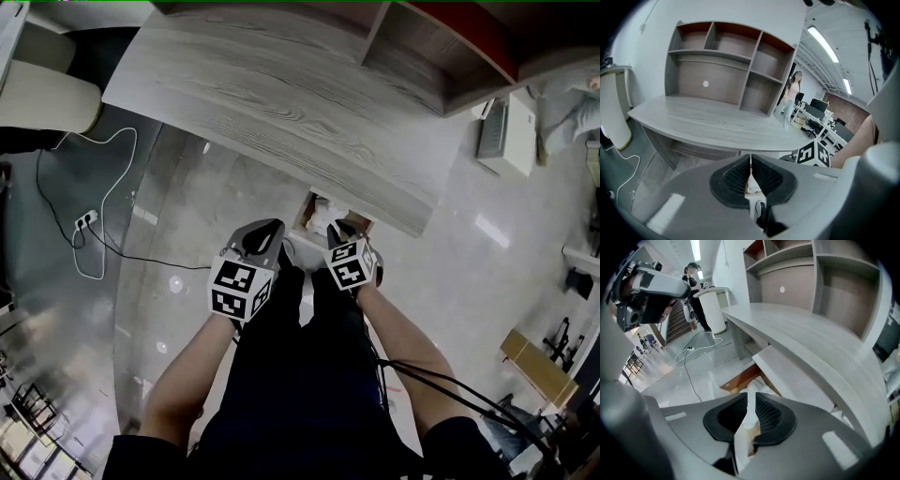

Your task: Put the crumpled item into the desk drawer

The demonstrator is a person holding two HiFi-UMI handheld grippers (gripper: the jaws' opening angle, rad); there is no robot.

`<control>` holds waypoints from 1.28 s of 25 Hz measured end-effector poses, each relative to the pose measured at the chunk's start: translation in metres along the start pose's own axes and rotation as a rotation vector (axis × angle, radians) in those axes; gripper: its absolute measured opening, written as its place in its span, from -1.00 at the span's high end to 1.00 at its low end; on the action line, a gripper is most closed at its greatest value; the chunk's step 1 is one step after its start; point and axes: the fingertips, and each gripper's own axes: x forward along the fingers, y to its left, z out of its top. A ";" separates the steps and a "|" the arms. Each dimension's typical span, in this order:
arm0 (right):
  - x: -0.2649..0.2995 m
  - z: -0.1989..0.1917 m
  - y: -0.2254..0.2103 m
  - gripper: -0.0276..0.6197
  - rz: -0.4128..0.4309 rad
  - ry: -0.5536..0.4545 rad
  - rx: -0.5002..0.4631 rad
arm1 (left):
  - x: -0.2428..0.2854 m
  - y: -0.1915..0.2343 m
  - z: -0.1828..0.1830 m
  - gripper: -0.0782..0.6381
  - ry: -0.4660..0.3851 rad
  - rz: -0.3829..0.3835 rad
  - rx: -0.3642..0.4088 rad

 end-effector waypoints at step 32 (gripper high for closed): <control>-0.343 0.227 -0.120 0.78 -0.266 -0.843 0.065 | -0.120 -0.027 0.252 0.74 -0.545 0.088 0.180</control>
